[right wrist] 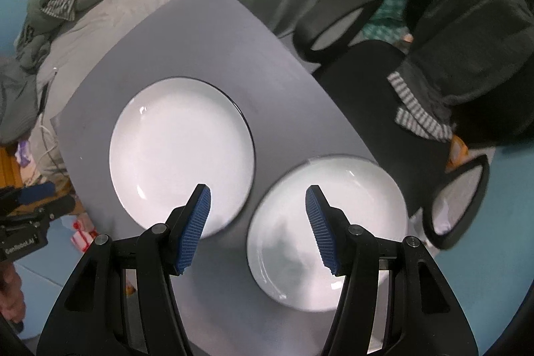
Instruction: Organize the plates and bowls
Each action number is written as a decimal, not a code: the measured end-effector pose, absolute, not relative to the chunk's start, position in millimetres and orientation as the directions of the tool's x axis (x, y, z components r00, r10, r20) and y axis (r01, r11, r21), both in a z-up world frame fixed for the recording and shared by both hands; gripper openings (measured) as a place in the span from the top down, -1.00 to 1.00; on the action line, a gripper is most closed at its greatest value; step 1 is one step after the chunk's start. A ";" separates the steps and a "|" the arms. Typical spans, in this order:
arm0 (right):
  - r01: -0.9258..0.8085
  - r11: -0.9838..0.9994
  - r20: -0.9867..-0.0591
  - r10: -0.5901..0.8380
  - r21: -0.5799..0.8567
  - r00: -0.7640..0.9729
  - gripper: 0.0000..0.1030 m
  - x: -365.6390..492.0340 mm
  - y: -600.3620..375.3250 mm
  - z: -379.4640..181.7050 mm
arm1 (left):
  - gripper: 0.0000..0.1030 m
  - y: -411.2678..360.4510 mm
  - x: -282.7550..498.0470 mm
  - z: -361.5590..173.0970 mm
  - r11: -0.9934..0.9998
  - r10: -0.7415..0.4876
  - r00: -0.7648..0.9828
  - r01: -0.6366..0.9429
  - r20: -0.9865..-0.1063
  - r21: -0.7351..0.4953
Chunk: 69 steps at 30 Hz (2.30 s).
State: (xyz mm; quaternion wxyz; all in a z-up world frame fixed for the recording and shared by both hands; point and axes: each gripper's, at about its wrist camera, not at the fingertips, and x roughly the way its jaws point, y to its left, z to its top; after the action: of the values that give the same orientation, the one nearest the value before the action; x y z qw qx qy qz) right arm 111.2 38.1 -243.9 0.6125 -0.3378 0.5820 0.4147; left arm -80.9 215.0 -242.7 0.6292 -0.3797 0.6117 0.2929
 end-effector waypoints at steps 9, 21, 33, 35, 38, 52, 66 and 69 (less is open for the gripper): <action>-0.892 0.432 -0.990 0.107 0.133 -0.096 -0.13 131.2 63.9 -275.1 | -0.04 231.0 -73.2 -268.4 0.484 -0.148 0.099 -0.860 -0.984 -0.159; -0.909 0.376 -0.984 0.073 0.180 -0.165 -0.13 131.8 80.2 -309.3 | -0.10 237.4 -57.9 -292.4 0.459 -0.177 0.109 -0.870 -0.978 -0.180; -0.887 0.413 -0.978 0.071 0.209 -0.197 -0.13 138.5 79.2 -324.1 | -0.10 239.1 -49.9 -308.7 0.428 -0.209 0.102 -0.885 -0.973 -0.185; -0.887 0.410 -0.977 0.067 0.213 -0.204 -0.13 138.8 79.3 -326.2 | -0.10 239.2 -48.5 -309.3 0.428 -0.210 0.105 -0.884 -0.972 -0.188; -0.891 0.400 -0.977 0.060 0.212 -0.205 -0.09 138.7 80.4 -329.5 | -0.10 241.3 -44.6 -310.8 0.432 -0.214 0.104 -0.882 -0.971 -0.189; -0.892 0.379 -0.967 0.033 0.246 -0.253 0.40 130.3 85.1 -335.3 | 0.44 239.9 -33.6 -313.5 0.466 -0.221 0.090 -0.865 -0.971 -0.186; -0.889 0.389 -0.967 0.028 0.243 -0.252 0.46 127.9 86.9 -336.6 | 0.55 240.0 -30.9 -312.2 0.480 -0.234 0.106 -0.852 -0.966 -0.210; -0.873 0.417 -0.964 0.027 0.253 -0.266 0.51 130.7 85.5 -336.9 | 0.58 243.3 -35.3 -313.1 0.454 -0.242 0.126 -0.861 -0.962 -0.227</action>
State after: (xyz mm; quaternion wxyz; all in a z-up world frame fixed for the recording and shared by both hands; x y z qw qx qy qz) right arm 130.7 85.5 -336.9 0.5157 -0.3178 0.6652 0.4365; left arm -35.3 243.3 -313.1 0.5977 -0.4535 0.6083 0.2591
